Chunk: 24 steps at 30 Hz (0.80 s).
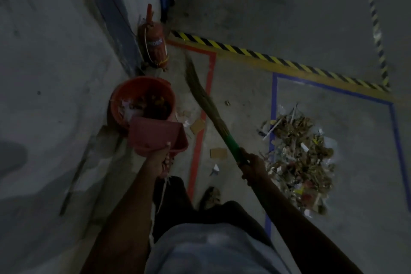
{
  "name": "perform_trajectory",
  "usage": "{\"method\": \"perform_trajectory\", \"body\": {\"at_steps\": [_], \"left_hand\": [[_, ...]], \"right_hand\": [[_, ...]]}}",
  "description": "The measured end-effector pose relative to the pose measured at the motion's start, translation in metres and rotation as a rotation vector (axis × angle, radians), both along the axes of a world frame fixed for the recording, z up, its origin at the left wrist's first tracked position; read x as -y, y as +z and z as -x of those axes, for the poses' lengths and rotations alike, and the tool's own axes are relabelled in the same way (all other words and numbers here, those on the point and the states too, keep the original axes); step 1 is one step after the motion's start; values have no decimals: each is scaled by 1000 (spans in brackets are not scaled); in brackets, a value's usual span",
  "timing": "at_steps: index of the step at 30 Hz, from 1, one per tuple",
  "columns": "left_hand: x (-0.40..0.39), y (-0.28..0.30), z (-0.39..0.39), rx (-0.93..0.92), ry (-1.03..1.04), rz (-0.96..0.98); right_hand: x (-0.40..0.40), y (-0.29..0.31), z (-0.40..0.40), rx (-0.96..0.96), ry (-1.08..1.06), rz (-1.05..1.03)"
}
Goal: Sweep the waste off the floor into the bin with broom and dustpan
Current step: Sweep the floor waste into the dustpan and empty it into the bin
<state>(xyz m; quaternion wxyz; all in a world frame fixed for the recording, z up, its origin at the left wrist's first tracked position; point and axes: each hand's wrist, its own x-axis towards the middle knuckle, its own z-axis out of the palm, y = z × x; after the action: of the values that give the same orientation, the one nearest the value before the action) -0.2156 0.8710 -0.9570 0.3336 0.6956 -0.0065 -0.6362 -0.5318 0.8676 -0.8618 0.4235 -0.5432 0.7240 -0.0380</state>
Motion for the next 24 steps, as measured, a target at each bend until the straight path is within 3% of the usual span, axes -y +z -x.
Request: {"method": "perform_trajectory", "body": {"at_steps": [3, 8, 16, 24], "left_hand": [[-32, -37, 25, -31, 36, -46], [-50, -73, 65, 74, 167, -61], [-33, -173, 78, 175, 250, -13], [-32, -299, 78, 230, 196, 70]], "right_hand": [[0, -25, 21, 32, -31, -134], [24, -105, 25, 25, 27, -262], [79, -274, -29, 74, 113, -181], [93, -444, -77, 121, 120, -293]]}}
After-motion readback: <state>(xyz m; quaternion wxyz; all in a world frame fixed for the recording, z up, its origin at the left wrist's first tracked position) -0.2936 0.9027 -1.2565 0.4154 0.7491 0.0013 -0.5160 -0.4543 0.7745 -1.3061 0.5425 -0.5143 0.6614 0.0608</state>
